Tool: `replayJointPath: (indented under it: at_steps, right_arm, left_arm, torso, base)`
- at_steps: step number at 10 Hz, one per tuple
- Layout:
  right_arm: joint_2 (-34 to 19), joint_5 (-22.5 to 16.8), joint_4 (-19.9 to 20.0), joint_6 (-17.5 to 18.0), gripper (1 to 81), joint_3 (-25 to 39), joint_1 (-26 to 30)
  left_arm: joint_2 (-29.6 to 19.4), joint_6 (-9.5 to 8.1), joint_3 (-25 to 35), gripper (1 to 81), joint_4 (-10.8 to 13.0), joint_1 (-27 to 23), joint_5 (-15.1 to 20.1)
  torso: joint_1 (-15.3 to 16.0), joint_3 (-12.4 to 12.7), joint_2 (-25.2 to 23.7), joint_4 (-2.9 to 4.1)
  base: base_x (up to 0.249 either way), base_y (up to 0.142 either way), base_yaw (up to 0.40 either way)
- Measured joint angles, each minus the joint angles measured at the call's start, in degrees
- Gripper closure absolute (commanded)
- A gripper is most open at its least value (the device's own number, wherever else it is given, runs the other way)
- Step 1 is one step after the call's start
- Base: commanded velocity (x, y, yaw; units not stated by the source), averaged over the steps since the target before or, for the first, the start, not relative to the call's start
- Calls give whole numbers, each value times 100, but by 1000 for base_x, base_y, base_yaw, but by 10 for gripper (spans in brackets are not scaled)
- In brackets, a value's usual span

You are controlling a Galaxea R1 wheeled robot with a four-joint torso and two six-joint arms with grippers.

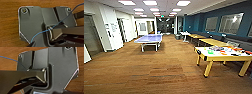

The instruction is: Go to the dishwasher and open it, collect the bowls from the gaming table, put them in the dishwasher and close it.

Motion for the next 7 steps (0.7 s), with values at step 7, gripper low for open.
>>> replayJointPath:
  at_steps: [7]
  right_arm:
    - [13, 5, 0, 2, 10, -1, 12]
  left_arm:
    - [34, 2, -23, 10, 0, -7, 13]
  torso:
    - [2, 0, 0, 0]
  base:
    - [271, 0, 0]
